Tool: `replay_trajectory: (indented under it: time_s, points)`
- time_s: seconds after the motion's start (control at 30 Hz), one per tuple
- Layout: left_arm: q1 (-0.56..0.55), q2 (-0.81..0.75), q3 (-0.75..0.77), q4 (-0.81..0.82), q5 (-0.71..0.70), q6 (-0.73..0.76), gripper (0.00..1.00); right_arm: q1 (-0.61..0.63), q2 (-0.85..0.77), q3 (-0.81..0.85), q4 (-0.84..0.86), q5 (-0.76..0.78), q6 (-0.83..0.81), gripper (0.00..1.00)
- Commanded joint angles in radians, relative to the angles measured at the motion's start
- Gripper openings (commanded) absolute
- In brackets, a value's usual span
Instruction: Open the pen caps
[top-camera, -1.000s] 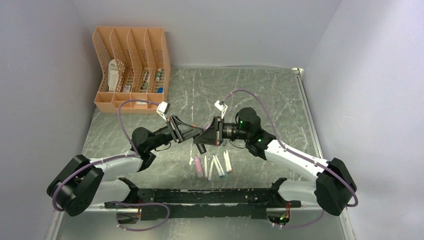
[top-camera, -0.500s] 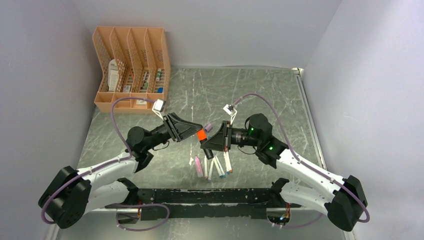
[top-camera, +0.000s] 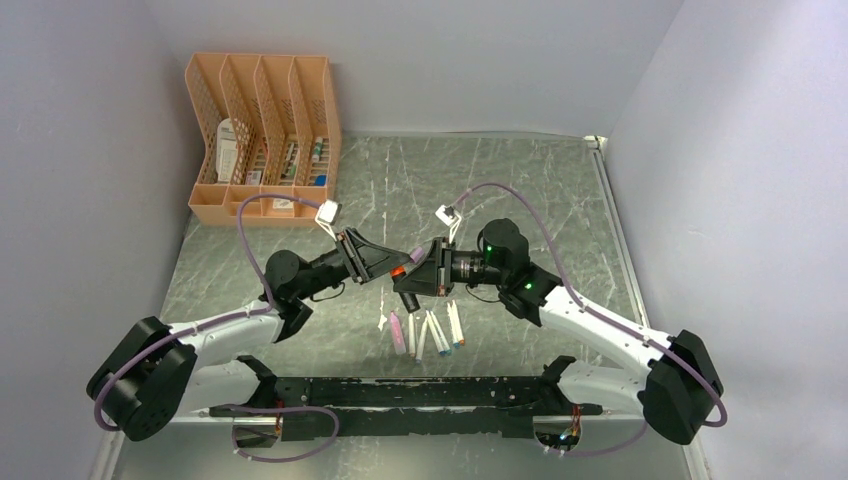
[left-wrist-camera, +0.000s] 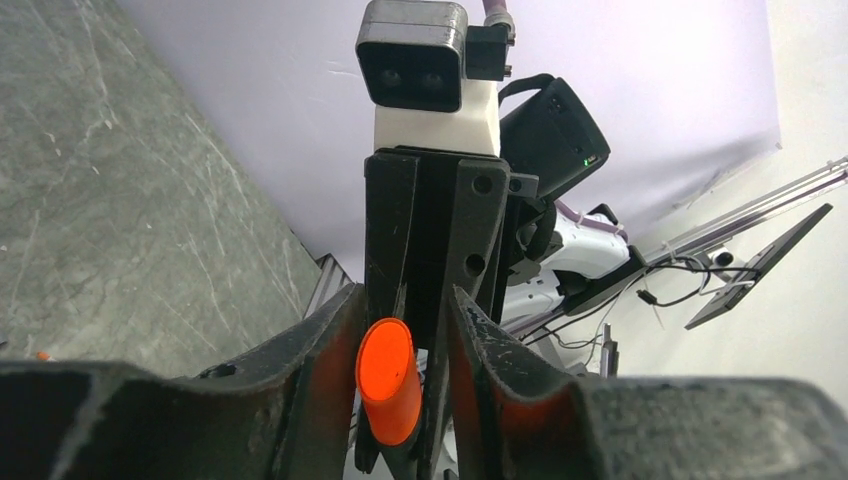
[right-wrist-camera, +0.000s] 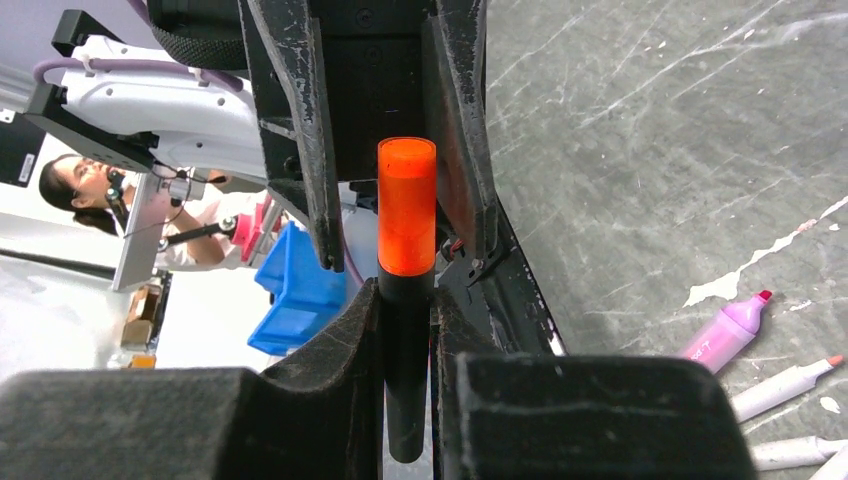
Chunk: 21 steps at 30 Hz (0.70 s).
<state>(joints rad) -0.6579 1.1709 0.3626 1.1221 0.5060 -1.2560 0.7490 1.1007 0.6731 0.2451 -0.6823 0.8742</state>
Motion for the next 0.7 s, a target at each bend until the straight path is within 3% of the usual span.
replay_trajectory:
  time_s: [0.0, 0.13, 0.27, 0.33, 0.5, 0.67]
  points:
    - [-0.009, -0.002, 0.015, 0.042, 0.002, 0.007, 0.42, -0.005, 0.006, 0.033, 0.04, 0.013, -0.019, 0.0]
    - [-0.009, -0.001, 0.006, 0.041, -0.001, 0.007, 0.32, -0.011, -0.001, 0.029, 0.05, 0.02, -0.011, 0.0]
    - [-0.009, 0.009, 0.003, 0.047, 0.002, 0.002, 0.15, -0.016, 0.002, 0.025, 0.056, 0.02, -0.006, 0.0]
    - [-0.01, 0.019, 0.006, 0.057, 0.007, -0.002, 0.16, -0.02, 0.005, 0.02, 0.064, 0.02, -0.001, 0.0]
    - [-0.016, 0.022, 0.016, 0.041, 0.012, 0.003, 0.34, -0.024, 0.012, 0.024, 0.067, 0.016, -0.002, 0.0]
    - [-0.02, 0.013, 0.025, 0.01, 0.012, 0.017, 0.38, -0.026, 0.017, 0.023, 0.064, 0.013, -0.006, 0.0]
